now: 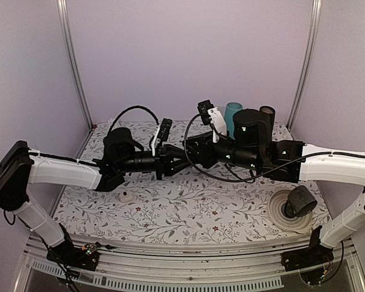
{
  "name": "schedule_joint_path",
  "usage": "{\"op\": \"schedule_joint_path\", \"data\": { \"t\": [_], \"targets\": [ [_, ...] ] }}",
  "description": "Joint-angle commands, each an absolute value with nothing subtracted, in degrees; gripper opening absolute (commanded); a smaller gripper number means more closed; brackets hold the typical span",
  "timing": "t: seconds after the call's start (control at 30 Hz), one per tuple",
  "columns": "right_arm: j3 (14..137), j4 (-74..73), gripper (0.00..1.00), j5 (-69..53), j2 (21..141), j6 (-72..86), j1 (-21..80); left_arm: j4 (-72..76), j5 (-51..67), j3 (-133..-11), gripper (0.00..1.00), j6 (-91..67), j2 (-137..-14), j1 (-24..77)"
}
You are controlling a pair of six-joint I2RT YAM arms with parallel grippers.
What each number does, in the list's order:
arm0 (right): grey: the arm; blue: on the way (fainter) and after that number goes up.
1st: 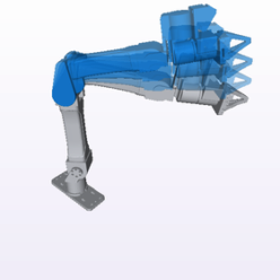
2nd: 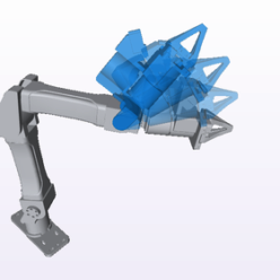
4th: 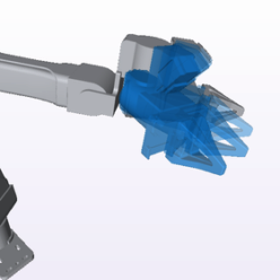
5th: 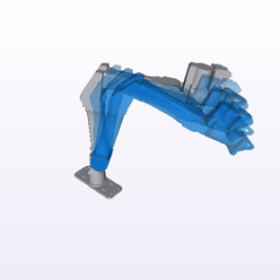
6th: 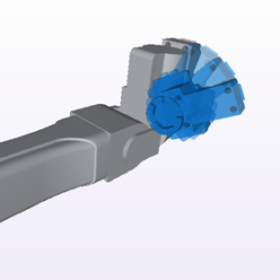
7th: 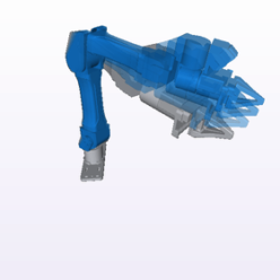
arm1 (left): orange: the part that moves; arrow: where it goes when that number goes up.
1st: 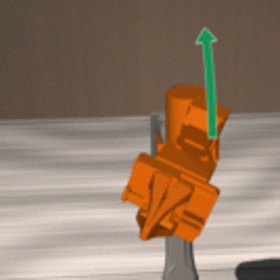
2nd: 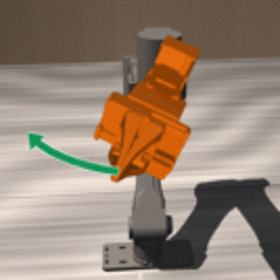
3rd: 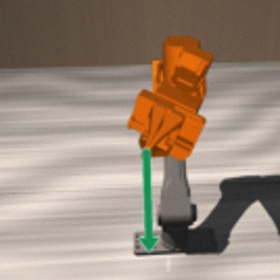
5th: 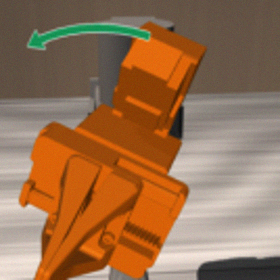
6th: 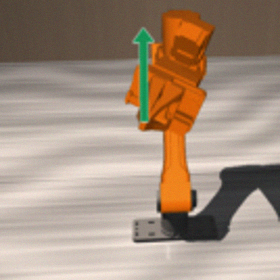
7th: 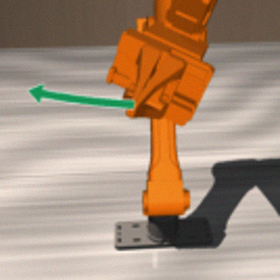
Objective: Insert the wireless bluetooth earbuds into the charging case
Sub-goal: Insert the left earbud into the left side groove of the charging case.
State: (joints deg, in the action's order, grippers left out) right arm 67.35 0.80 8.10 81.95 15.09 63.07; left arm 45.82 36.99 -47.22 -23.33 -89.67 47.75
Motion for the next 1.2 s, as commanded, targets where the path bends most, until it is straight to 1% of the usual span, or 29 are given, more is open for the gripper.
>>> {"op": "schedule_joint_path", "data": {
  "t": [0.0, 0.43, 0.47, 0.7, 0.83, 1.17],
  "targets": [
    [68.8, 0.4, 0.17, 6.9, 82.7, 15.2, 64.1, 47.4, 35.3, -48.8, 0.00, -22.2, -87.7, 48.0],
    [68.8, -0.1, 0.18, 6.3, 82.3, 14.7, 64.2, 46.3, 33.3, -48.5, 0.00, -20.7, -86.1, 47.7],
    [68.8, -0.1, 0.22, 5.9, 82.3, 14.6, 64.2, 46.1, 33.3, -48.5, 0.00, -20.4, -86.0, 47.8],
    [68.8, -0.2, 0.23, 4.7, 82.7, 14.3, 64.2, 44.9, 32.5, -48.4, 0.00, -19.4, -85.2, 47.6],
    [68.8, -0.4, 0.25, 3.9, 83.0, 14.2, 64.2, 44.6, 32.4, -48.5, 0.00, -19.1, -85.1, 47.5],
    [71.4, -1.9, 0.25, 3.4, 84.0, 14.0, 64.2, 43.5, 32.3, -48.8, 0.00, -18.2, -84.7, 47.4]
  ]
}}
